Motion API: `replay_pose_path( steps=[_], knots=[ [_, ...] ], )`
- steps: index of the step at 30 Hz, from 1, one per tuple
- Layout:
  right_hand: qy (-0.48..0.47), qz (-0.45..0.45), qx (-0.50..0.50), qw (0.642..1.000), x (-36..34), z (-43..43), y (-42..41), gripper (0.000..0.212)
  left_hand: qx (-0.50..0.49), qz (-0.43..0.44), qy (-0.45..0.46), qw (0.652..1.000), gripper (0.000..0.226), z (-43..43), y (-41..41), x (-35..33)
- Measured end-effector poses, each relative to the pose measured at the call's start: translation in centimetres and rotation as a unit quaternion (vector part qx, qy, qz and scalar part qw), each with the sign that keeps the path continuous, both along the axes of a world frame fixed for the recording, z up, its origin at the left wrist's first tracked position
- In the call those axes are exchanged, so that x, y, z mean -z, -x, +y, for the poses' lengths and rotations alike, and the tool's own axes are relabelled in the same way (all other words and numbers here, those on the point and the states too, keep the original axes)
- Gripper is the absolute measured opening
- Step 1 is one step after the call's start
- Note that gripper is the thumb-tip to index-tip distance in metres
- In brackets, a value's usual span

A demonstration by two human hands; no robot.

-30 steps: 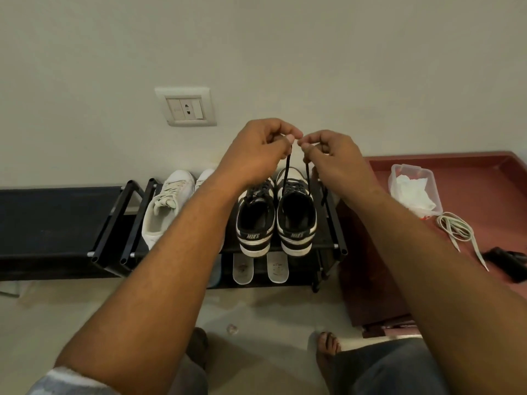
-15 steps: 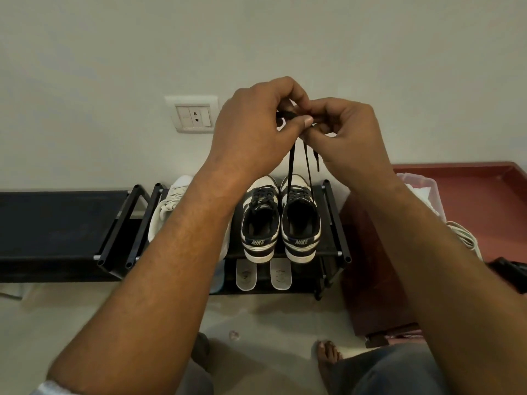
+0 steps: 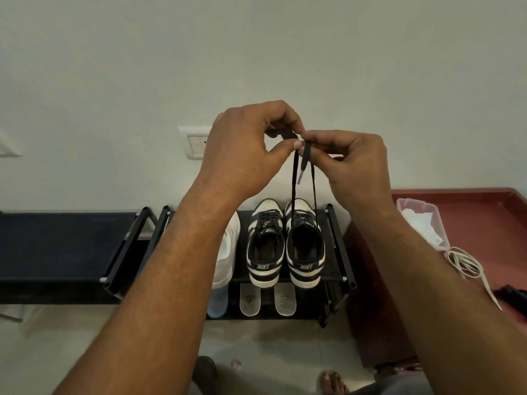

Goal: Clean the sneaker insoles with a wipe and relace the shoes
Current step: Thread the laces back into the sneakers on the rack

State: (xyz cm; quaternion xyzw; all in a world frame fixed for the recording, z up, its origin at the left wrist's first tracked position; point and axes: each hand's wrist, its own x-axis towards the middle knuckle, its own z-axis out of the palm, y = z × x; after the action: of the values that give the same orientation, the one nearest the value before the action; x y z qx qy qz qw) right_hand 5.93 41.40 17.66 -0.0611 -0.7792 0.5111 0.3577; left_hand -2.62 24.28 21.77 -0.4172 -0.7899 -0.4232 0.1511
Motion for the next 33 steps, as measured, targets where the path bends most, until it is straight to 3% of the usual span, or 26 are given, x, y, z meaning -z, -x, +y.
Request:
replay_pose_path(
  steps=[9,12,20,33],
  knots=[
    [0.044,0.039,0.044,0.997,-0.1,-1.4,0.6,0.012,0.032,-0.099,-0.112,0.988,0.011,1.0,0.5,0.5],
    [0.082,0.053,0.018,0.995,-0.2,-1.5,0.7,0.015,0.049,-0.130,-0.152,0.979,0.012,1.4,0.5,0.7],
    [0.118,0.080,-0.072,0.987,-0.3,-2.3,0.7,0.023,0.058,-0.127,-0.146,0.979,0.015,1.8,0.0,0.6],
    [0.062,0.063,-0.039,0.995,-0.2,-2.1,0.7,0.018,0.057,-0.151,-0.136,0.977,0.016,2.4,-0.6,0.4]
  ],
)
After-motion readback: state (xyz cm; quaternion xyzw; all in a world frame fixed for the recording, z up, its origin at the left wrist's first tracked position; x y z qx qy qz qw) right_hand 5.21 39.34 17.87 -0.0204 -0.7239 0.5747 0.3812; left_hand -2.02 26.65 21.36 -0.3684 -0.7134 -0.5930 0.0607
